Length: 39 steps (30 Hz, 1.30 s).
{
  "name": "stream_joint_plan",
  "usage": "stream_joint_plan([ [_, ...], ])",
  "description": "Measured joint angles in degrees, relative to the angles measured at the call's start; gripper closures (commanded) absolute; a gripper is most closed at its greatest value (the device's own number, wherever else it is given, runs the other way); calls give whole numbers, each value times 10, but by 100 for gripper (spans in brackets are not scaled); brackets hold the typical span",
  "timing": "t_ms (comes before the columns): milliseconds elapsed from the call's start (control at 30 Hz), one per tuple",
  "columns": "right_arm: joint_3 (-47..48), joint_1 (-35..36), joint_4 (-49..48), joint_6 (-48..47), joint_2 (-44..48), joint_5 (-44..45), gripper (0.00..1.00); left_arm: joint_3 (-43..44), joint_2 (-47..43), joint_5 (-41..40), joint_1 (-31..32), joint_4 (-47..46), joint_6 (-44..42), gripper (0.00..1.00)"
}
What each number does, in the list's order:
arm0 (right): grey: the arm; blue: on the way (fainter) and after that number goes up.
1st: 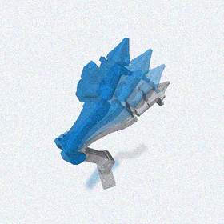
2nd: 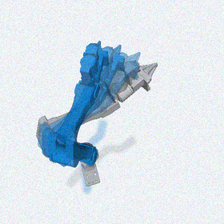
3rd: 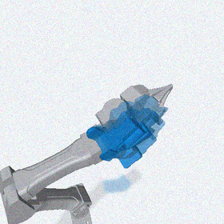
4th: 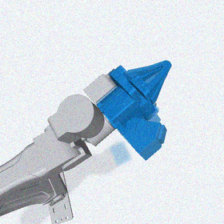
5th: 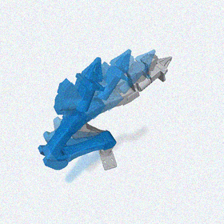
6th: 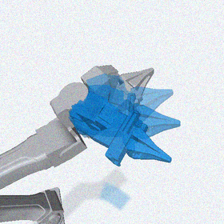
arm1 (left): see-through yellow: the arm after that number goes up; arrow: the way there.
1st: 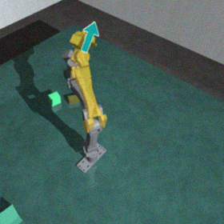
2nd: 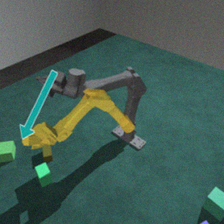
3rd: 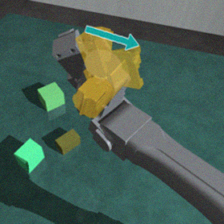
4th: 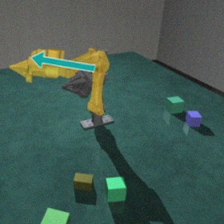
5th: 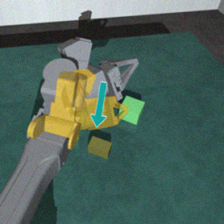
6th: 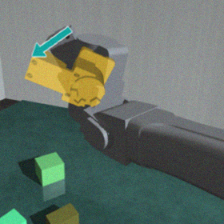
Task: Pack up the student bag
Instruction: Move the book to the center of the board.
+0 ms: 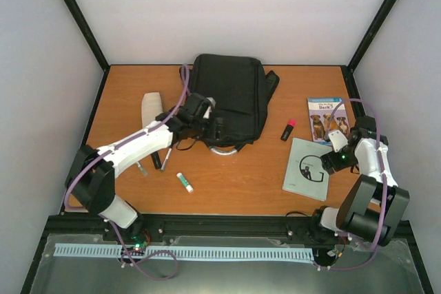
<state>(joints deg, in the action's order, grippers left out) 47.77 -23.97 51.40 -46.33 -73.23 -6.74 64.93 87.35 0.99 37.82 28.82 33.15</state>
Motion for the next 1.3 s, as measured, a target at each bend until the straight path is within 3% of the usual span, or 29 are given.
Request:
stream_joint_plan([
  [200,-7,-1,-2,-6,-50,16,0,54,99,80,97,-59,-1,20],
  [400,-6,-1,-2,-15,-73,8,7,59,178,133,168,-102,17,20],
  [700,18,0,0,-29,-125,-30,20,60,213,171,182,-143,51,20],
  [833,18,14,1,-35,-136,-46,24,55,212,177,183,-156,60,15],
  [1300,2,219,-40,-14,-126,-14,28,-65,123,153,183,-157,84,16],
])
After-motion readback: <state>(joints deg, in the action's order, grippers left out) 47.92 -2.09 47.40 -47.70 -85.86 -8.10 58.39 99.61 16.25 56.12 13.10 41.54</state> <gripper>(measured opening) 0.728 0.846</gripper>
